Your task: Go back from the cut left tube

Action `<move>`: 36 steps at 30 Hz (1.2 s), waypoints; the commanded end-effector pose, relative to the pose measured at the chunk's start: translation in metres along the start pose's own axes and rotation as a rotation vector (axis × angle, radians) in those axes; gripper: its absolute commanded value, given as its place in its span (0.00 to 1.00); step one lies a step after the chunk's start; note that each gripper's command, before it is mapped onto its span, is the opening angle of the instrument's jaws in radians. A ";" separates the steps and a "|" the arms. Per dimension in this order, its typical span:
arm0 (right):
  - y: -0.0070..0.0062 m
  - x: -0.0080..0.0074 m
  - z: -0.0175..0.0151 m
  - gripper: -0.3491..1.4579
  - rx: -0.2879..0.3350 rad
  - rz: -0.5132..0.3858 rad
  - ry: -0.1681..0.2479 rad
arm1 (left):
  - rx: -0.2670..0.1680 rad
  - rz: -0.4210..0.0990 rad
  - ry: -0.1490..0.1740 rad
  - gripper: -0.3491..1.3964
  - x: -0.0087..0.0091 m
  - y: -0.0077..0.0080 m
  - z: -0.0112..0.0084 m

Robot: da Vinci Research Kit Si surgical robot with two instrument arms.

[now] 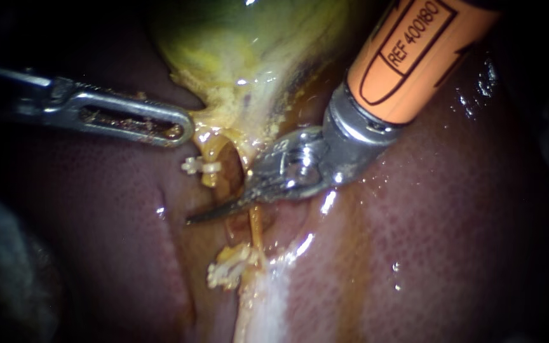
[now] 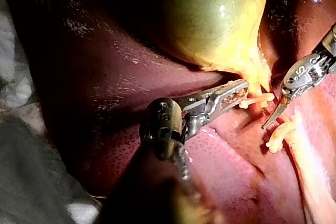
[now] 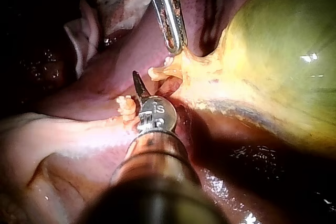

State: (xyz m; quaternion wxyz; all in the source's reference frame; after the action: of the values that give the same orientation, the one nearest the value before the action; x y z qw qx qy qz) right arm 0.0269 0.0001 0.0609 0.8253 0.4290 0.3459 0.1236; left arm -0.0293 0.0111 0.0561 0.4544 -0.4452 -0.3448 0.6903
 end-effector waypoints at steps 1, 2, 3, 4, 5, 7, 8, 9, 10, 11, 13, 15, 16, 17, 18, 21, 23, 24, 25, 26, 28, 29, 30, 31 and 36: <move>0.0000 0.0000 0.0000 0.00 0.001 -0.001 0.000 | -0.001 0.000 0.000 0.00 0.0000 0.0000 0.0000; 0.0000 0.0000 0.0000 0.00 -0.003 -0.001 0.006 | -0.001 0.000 0.000 0.00 0.0000 0.0000 0.0000; -0.0001 0.0000 0.0000 0.00 -0.008 0.005 0.014 | -0.001 0.000 0.000 0.00 0.0000 -0.0001 0.0000; -0.0001 0.0000 0.0000 0.00 -0.011 -0.018 0.025 | -0.001 0.000 0.000 0.00 0.0000 -0.0001 0.0000; -0.0003 0.0000 0.0000 0.00 -0.022 -0.024 0.040 | -0.001 0.000 0.000 0.00 0.0000 -0.0001 0.0000; -0.0006 0.0001 0.0001 0.38 -0.064 -0.022 0.073 | -0.001 0.000 0.000 0.00 0.0000 -0.0001 0.0000; -0.0008 0.0002 0.0002 0.58 -0.107 -0.018 0.103 | -0.001 0.000 0.000 0.00 0.0000 -0.0001 0.0000; -0.0010 0.0002 0.0003 0.72 -0.126 -0.012 0.116 | -0.001 0.000 0.000 0.00 0.0000 -0.0001 0.0000; -0.0011 0.0003 0.0004 0.81 -0.137 -0.003 0.122 | -0.001 0.000 0.000 0.00 0.0000 -0.0001 0.0000; -0.0013 0.0004 0.0004 0.87 -0.146 0.006 0.128 | -0.001 0.000 0.000 0.00 0.0000 -0.0001 0.0000; -0.0015 0.0004 0.0004 0.93 -0.166 0.018 0.140 | -0.001 0.000 -0.001 0.00 0.0000 -0.0001 0.0000; -0.0015 0.0004 0.0004 0.97 -0.183 0.009 0.149 | -0.001 0.000 -0.001 0.00 0.0000 -0.0001 0.0000; -0.0015 0.0005 0.0003 0.98 -0.190 0.003 0.152 | -0.001 0.000 -0.001 0.00 0.0000 -0.0002 0.0000; -0.0015 0.0005 0.0003 0.99 -0.198 -0.002 0.156 | -0.001 0.000 -0.001 0.00 0.0000 -0.0002 0.0000; -0.0015 0.0005 0.0003 0.99 -0.207 -0.018 0.159 | -0.001 0.000 -0.001 0.00 0.0000 -0.0002 -0.0001; -0.0016 0.0004 0.0000 0.99 -0.227 -0.033 0.168 | -0.001 0.000 -0.001 0.00 0.0000 -0.0002 -0.0001; -0.0018 0.0003 -0.0002 0.99 -0.231 -0.042 0.168 | -0.001 0.000 -0.001 0.00 0.0000 -0.0002 -0.0001; -0.0019 0.0002 -0.0003 0.99 -0.233 -0.050 0.169 | -0.001 0.000 -0.001 0.00 0.0000 -0.0002 -0.0001; -0.0019 0.0000 -0.0004 0.99 -0.236 -0.054 0.169 | -0.001 0.000 -0.001 0.00 0.0000 -0.0002 -0.0001; -0.0020 -0.0002 -0.0006 0.99 -0.237 -0.059 0.169 | -0.001 0.000 -0.001 0.00 0.0000 -0.0003 -0.0001; -0.0023 -0.0007 -0.0010 0.99 -0.233 -0.061 0.171 | -0.001 0.000 -0.001 0.00 0.0000 -0.0003 -0.0001; -0.0025 -0.0009 -0.0012 0.99 -0.233 -0.061 0.165 | -0.001 0.000 -0.001 0.00 0.0001 -0.0003 -0.0001; -0.0026 -0.0011 -0.0014 0.99 -0.238 -0.061 0.164 | -0.001 0.000 -0.001 0.00 0.0001 -0.0003 -0.0001; -0.0030 -0.0015 -0.0017 0.99 -0.250 -0.071 0.169 | -0.001 0.000 -0.001 0.00 0.0001 -0.0003 -0.0001; -0.0044 -0.0025 -0.0036 0.99 -0.338 -0.126 0.200 | -0.001 0.000 -0.001 0.00 0.0000 -0.0003 -0.0001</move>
State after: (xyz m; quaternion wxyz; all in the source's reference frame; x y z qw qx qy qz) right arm 0.0218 -0.0014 0.0567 0.8547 0.2388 0.4277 0.1722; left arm -0.0291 0.0112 0.0563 0.4538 -0.4452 -0.3454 0.6903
